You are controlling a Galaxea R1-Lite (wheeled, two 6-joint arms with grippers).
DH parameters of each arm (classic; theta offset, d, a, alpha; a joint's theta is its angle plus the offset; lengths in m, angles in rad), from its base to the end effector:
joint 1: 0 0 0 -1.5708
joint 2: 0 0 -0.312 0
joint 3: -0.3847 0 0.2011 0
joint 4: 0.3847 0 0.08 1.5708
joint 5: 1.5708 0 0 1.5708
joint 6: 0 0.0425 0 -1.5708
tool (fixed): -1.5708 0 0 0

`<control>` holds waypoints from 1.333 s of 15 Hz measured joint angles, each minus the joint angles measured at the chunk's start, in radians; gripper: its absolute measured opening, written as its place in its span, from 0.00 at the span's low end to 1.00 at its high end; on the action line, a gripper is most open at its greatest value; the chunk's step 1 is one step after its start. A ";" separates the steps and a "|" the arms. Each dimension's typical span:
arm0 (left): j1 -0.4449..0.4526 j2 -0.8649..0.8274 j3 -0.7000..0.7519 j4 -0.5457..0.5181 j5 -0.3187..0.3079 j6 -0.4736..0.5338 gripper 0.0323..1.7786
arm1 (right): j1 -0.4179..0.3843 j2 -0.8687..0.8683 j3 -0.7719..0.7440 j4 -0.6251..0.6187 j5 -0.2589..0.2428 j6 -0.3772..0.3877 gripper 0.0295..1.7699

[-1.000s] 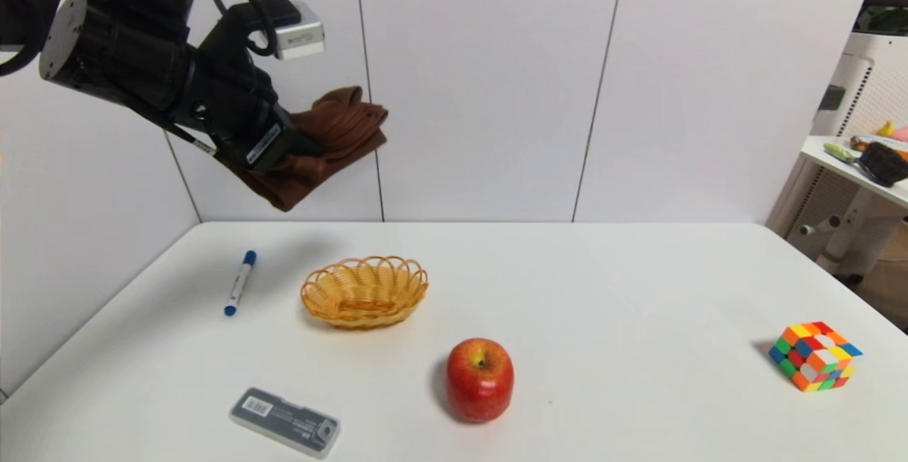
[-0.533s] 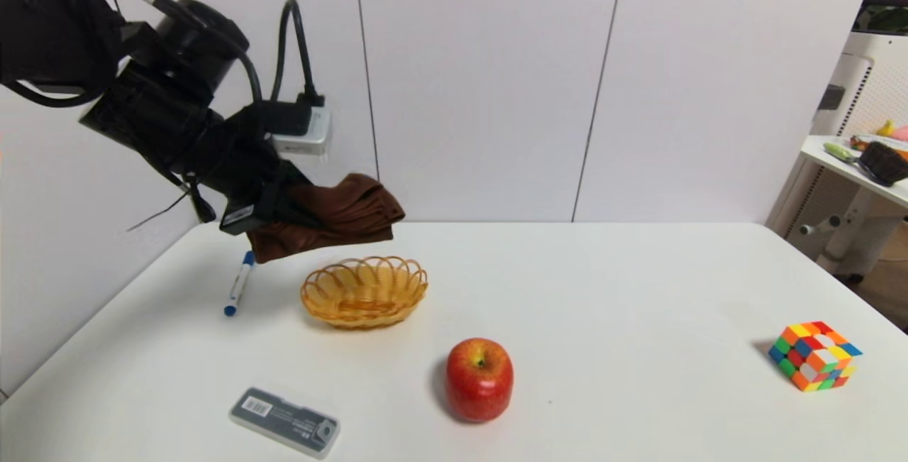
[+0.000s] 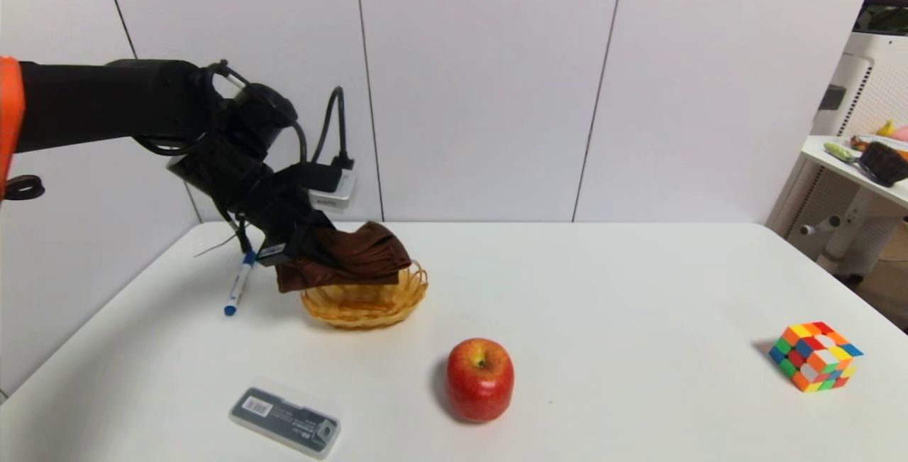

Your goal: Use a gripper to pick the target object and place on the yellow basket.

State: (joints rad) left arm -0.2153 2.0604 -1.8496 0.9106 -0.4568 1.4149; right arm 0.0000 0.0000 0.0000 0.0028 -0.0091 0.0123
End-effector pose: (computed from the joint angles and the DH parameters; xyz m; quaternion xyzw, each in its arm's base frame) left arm 0.3830 -0.1029 0.2037 0.4709 0.2197 -0.5553 0.6493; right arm -0.0031 -0.0004 0.0751 0.0061 0.0014 -0.0046 1.0000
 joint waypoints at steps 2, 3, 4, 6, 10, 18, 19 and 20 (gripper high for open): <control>-0.015 0.028 0.000 -0.036 -0.004 -0.008 0.21 | 0.000 0.000 0.000 0.000 0.000 0.000 0.96; -0.025 0.038 -0.002 -0.037 -0.008 -0.014 0.21 | 0.000 0.000 0.000 0.000 0.000 0.000 0.96; -0.035 0.047 -0.005 -0.038 -0.009 -0.020 0.27 | 0.000 0.000 0.000 0.000 0.000 0.000 0.96; -0.041 0.056 -0.004 -0.037 -0.009 -0.020 0.43 | 0.000 0.000 0.000 0.000 0.000 0.000 0.96; -0.044 0.058 -0.002 -0.037 -0.007 -0.020 0.64 | 0.000 0.000 0.000 0.000 0.000 0.000 0.96; -0.055 -0.065 0.004 -0.046 0.004 -0.075 0.85 | 0.000 0.000 0.000 0.000 0.000 0.000 0.96; -0.056 -0.106 0.004 -0.061 0.014 -0.104 0.86 | 0.000 0.000 0.000 0.000 0.000 0.000 0.96; -0.057 -0.152 0.004 -0.085 0.035 -0.148 0.87 | 0.000 0.000 0.000 0.000 0.000 0.000 0.96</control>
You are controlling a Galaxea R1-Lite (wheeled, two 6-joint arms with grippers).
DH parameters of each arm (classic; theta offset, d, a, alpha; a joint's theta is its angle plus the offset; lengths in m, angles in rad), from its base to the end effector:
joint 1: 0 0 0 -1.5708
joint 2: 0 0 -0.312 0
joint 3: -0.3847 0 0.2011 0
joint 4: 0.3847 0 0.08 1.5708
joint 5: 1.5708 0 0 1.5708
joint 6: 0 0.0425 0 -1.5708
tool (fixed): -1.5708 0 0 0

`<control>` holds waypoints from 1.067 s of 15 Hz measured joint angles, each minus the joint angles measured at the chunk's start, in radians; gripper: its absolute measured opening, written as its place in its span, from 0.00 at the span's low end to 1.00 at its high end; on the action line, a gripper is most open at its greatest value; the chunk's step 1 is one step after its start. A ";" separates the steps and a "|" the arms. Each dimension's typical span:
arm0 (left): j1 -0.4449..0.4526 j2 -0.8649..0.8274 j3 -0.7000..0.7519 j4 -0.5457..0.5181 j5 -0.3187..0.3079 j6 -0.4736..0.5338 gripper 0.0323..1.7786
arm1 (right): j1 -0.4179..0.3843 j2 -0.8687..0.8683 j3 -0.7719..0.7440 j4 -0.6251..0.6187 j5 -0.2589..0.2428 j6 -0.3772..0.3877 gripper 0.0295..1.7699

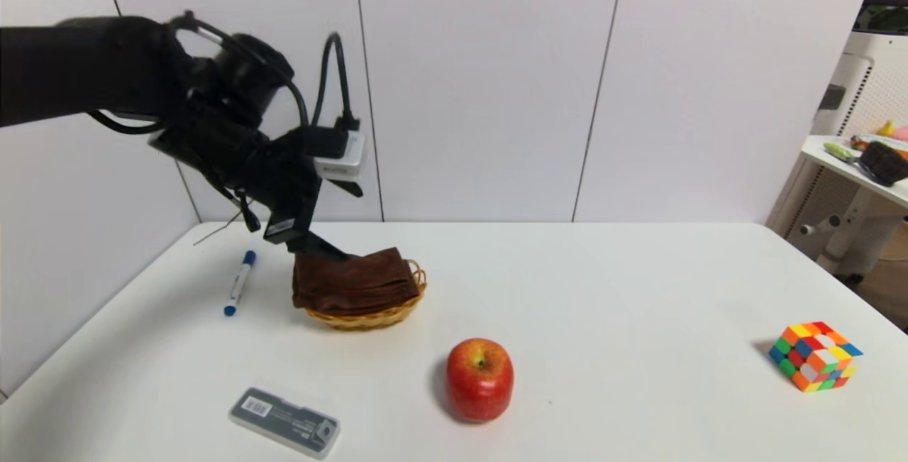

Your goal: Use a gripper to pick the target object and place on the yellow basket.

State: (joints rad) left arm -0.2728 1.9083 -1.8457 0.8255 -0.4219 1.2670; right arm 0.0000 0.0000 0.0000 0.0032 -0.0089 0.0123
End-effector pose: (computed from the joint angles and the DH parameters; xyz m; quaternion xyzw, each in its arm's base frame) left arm 0.3507 -0.1162 0.2659 0.4768 0.1633 -0.5014 0.7033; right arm -0.0031 -0.0004 0.0751 0.0061 0.0016 -0.0045 1.0000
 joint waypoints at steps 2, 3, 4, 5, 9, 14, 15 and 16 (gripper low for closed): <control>0.001 -0.109 0.009 -0.073 0.068 -0.136 0.89 | 0.000 0.000 0.000 0.000 0.000 0.000 0.96; 0.001 -0.169 0.026 -0.109 0.104 -0.217 0.90 | 0.000 0.000 0.000 0.000 -0.001 0.000 0.96; 0.002 -0.234 0.060 -0.146 0.144 -0.311 0.91 | 0.000 0.000 0.000 0.000 -0.001 0.000 0.96; 0.005 -0.311 0.116 -0.190 0.190 -0.417 0.91 | 0.000 0.000 0.000 0.000 0.000 0.000 0.96; 0.053 -0.642 0.479 -0.384 0.361 -0.781 0.93 | 0.000 0.000 0.000 0.000 0.000 0.000 0.96; 0.191 -1.061 0.957 -0.517 0.415 -0.976 0.94 | 0.000 0.000 0.000 0.000 -0.001 0.000 0.96; 0.203 -1.142 1.041 -0.523 0.418 -0.991 0.94 | 0.000 0.000 0.000 0.000 0.000 0.000 0.96; 0.211 -1.225 1.124 -0.527 0.420 -1.001 0.94 | 0.000 0.000 0.000 0.000 0.000 0.000 0.96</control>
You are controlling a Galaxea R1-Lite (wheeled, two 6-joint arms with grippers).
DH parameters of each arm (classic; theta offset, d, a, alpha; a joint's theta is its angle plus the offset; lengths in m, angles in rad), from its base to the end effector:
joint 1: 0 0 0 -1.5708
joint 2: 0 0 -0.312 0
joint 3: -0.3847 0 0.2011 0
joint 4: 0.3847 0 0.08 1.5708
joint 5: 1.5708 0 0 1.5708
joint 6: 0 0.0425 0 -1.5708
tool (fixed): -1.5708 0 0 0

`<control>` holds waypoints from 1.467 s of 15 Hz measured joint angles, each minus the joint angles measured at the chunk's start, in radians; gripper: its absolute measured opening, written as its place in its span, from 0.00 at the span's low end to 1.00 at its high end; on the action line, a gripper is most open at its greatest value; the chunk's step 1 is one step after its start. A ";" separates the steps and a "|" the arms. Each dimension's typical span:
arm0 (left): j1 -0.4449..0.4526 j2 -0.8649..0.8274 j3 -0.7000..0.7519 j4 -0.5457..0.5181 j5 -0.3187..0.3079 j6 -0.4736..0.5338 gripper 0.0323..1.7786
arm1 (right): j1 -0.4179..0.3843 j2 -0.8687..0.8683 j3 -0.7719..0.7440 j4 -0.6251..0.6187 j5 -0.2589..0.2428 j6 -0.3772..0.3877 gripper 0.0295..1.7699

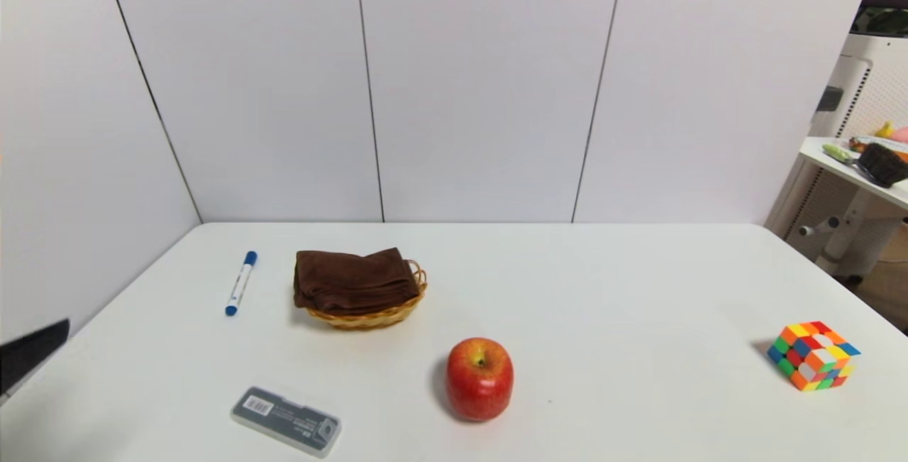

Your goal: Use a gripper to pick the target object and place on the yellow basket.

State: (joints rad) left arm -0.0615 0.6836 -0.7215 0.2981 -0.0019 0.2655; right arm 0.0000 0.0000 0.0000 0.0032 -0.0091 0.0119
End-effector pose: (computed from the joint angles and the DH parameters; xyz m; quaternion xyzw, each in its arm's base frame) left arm 0.0598 -0.0038 0.2480 0.1350 0.1244 -0.0483 0.9818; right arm -0.0031 -0.0004 0.0751 0.0059 0.0016 -0.0046 1.0000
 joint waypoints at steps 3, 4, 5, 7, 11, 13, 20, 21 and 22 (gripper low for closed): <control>0.022 -0.256 0.251 -0.007 0.002 -0.033 0.95 | 0.000 0.000 0.000 0.000 0.000 0.000 0.96; 0.031 -0.337 0.331 -0.009 0.002 -0.044 0.95 | 0.000 0.000 0.000 0.000 0.000 0.000 0.96; 0.038 -0.406 0.403 -0.010 0.003 -0.058 0.95 | 0.000 0.000 0.000 0.000 0.000 0.000 0.96; 0.048 -0.523 0.528 -0.018 0.000 -0.078 0.95 | 0.000 0.000 0.000 0.000 0.000 0.000 0.96; 0.055 -0.654 0.636 -0.113 -0.017 -0.131 0.95 | 0.000 0.000 0.000 0.000 0.000 0.000 0.96; 0.055 -0.674 0.645 -0.121 -0.013 -0.165 0.95 | 0.000 0.000 0.000 0.000 0.000 0.000 0.96; 0.056 -0.686 0.649 -0.119 -0.009 -0.232 0.95 | 0.000 0.000 0.000 0.000 0.000 0.000 0.96; 0.055 -0.686 0.649 -0.119 -0.009 -0.232 0.95 | 0.000 0.000 0.000 0.000 0.000 0.000 0.96; 0.055 -0.686 0.649 -0.119 -0.009 -0.233 0.95 | 0.000 0.000 0.000 0.000 0.000 0.000 0.96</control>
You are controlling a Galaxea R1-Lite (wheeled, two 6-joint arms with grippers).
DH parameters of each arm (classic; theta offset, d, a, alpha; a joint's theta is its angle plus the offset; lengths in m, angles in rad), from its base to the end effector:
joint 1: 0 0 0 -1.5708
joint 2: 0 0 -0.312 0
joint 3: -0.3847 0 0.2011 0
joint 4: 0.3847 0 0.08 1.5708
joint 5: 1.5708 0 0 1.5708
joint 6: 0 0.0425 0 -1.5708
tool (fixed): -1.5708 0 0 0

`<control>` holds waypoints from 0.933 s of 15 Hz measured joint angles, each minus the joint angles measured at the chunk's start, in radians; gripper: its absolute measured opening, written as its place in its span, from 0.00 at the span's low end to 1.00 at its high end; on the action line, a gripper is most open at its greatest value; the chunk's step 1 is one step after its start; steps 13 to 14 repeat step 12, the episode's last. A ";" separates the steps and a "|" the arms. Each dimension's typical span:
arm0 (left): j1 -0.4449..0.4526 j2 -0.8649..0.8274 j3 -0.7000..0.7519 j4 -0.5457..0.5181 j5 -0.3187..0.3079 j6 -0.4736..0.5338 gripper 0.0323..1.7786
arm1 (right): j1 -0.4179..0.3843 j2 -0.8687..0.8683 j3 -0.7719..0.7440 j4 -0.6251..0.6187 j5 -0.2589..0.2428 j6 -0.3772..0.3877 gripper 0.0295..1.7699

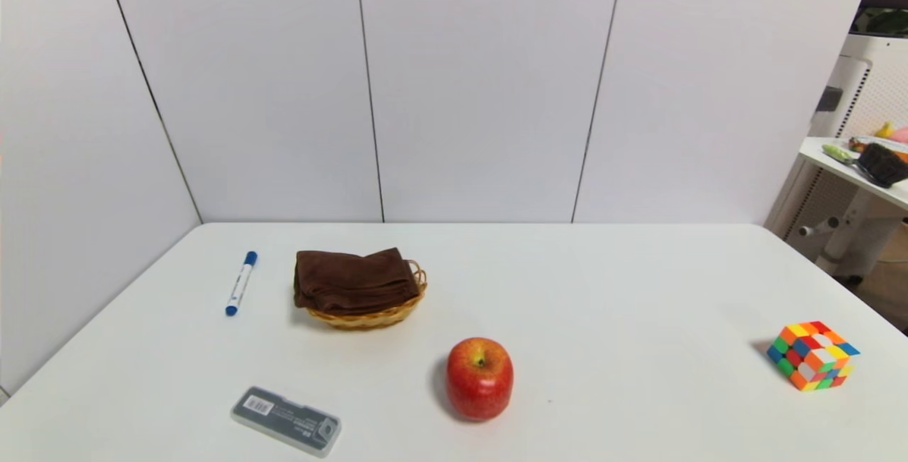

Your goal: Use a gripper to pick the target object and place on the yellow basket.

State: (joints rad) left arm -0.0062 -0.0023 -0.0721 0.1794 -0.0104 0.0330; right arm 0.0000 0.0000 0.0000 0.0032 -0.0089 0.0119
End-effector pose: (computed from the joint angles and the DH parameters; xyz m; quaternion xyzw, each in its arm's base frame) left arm -0.0099 -0.0004 0.0756 0.0164 0.0523 -0.0092 0.9985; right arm -0.0031 -0.0004 0.0751 0.0059 0.0016 -0.0045 1.0000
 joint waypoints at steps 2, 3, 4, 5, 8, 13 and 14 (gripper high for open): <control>0.000 0.000 0.000 0.001 0.000 0.000 0.95 | 0.000 0.000 0.000 0.000 0.000 0.000 0.96; 0.000 0.000 0.000 0.001 0.000 0.001 0.95 | 0.000 0.000 0.000 0.000 0.000 0.000 0.96; 0.000 0.000 0.000 0.001 0.000 0.000 0.95 | 0.000 0.000 0.000 0.000 -0.001 0.000 0.96; 0.000 0.000 0.000 0.001 0.000 0.001 0.95 | 0.000 0.000 0.000 0.000 -0.001 0.000 0.96; 0.000 0.000 0.000 0.001 0.000 0.001 0.95 | 0.000 0.000 0.000 0.000 0.000 0.000 0.96; 0.000 0.000 0.000 0.001 0.000 0.001 0.95 | 0.000 0.000 0.000 0.000 0.000 0.000 0.96; 0.000 0.000 0.000 0.001 0.000 0.001 0.95 | 0.000 0.000 0.000 0.000 0.000 0.000 0.96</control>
